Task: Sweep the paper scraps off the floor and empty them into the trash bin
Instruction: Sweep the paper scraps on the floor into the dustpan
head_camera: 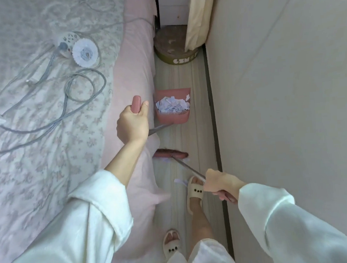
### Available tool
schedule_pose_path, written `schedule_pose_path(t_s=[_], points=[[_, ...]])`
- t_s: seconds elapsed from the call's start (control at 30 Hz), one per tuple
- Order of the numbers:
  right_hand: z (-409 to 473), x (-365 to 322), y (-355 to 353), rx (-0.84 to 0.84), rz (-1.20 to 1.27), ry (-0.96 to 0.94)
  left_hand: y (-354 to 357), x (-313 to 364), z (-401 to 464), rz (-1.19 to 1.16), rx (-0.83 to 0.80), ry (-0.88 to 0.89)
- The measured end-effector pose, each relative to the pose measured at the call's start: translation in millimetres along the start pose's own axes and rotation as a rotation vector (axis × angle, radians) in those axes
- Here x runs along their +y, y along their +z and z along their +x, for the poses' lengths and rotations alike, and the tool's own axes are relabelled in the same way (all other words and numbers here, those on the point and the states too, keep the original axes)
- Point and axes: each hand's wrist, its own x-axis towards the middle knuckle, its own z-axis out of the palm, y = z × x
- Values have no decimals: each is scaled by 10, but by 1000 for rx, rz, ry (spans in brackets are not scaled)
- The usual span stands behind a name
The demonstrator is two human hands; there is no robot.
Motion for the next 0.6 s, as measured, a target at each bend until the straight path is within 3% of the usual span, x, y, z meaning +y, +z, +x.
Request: schedule_pose_path(t_s=[0.17,0.37,0.6], points=[[-435,349,509,-15,-23,65,-257,-340,-487,11,-74,25],[-781,641,808,5,170,62,-396,-569,-980,35,-99,17],[-641,755,1105,99,280,-2,-495,-815,-1514,-7,-60,1]])
